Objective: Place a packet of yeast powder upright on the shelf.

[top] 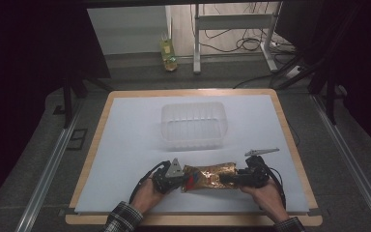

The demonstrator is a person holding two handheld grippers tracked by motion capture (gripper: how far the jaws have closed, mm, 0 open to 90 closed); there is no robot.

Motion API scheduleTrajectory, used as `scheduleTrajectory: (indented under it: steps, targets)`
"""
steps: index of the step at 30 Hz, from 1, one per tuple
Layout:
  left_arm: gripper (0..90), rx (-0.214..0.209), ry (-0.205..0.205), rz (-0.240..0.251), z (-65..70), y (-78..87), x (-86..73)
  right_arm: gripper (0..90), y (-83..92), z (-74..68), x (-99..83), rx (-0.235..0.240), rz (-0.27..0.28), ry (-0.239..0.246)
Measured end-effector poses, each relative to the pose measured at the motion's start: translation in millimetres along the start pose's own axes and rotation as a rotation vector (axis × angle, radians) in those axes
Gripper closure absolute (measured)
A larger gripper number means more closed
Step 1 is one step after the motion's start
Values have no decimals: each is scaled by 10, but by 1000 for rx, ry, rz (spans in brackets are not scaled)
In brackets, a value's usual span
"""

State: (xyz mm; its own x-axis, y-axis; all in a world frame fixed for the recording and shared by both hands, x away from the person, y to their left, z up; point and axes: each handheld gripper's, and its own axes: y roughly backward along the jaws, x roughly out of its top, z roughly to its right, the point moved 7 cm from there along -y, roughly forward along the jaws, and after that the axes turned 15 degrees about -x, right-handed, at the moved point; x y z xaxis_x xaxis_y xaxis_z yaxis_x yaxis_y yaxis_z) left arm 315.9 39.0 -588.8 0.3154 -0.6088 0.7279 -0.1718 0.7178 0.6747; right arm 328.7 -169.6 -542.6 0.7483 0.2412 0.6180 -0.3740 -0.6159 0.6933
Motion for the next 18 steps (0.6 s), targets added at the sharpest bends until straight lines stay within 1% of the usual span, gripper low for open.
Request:
scheduleTrajectory:
  steps: [1, 2, 4, 5, 7, 8, 9, 10, 11, 12, 13, 15, 16, 18]
  targets:
    - [896, 1, -1, -1, 0, 0, 0, 560, 9, -16, 20, 8, 9, -4]
    - [895, 0, -9, -12, -7, 9, -6, 591, 23, -42, 55, 19, 19, -12]
    - [895, -1, -12, -12, -9, 10, -6, 617, 29, -63, 86, 22, 26, -14]
    - [895, -1, -5, -9, -6, 10, -8, 617, 29, -63, 86, 22, 26, -14]
    - [895, -2, -4, -6, -7, 9, -8, 643, 34, -76, 109, 26, 29, -25]
    - [895, -2, -5, -6, -7, 10, -9, 675, 38, -76, 125, 39, 25, -56]
    - [895, -1, 1, 9, 0, 1, -3, 690, 39, -76, 126, 45, 22, -64]
    - [895, -1, 1, 9, 0, 1, -3, 703, 40, -74, 129, 52, 21, -77]
    - [894, 0, -10, -2, -5, 10, -10, 716, 42, -70, 129, 66, 18, -92]
    - [894, 0, -10, -2, -5, 10, -10, 726, 43, -67, 130, 72, 16, -107]
    - [894, 2, -13, 1, -4, 9, -10, 726, 43, -67, 130, 72, 16, -107]
    - [893, 11, -22, 5, 3, 5, -7, 739, 46, -64, 130, 84, 6, -139]
    - [874, 25, -31, 1, -1, 12, -3, 746, 55, -72, 136, 86, 4, -140]
    - [863, 22, -27, 6, -2, 15, 0, 750, 63, -76, 142, 84, 5, -134]
